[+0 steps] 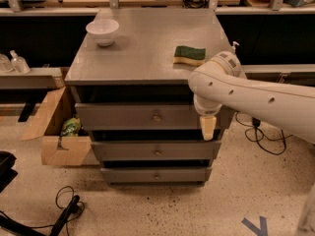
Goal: Open top drawer
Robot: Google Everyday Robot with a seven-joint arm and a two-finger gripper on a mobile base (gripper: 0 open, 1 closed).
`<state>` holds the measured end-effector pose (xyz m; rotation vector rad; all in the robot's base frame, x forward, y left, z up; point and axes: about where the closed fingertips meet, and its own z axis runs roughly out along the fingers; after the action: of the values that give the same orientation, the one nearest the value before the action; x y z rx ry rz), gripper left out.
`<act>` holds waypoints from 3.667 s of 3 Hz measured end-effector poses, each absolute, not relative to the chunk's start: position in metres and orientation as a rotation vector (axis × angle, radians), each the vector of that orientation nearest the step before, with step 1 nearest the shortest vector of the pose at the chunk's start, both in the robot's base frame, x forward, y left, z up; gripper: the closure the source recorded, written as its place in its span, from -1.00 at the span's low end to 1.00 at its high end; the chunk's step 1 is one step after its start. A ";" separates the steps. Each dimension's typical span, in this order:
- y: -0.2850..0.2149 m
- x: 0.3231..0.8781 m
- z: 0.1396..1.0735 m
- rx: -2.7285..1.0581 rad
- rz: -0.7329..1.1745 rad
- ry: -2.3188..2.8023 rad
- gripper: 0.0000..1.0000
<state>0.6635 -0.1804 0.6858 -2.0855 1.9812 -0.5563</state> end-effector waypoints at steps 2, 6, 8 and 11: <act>-0.209 0.662 0.666 -2.035 -0.561 2.096 -0.71; -0.214 0.648 0.642 -2.002 -0.478 2.148 1.00; -0.214 0.648 0.642 -2.002 -0.478 2.148 1.00; -0.214 0.648 0.645 -2.002 -0.478 2.148 0.17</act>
Offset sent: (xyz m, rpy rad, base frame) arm -0.0077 -0.0423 -0.0345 0.0070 0.0410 -0.1375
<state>0.6477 -0.2138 0.6454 -2.0025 2.1481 -0.4776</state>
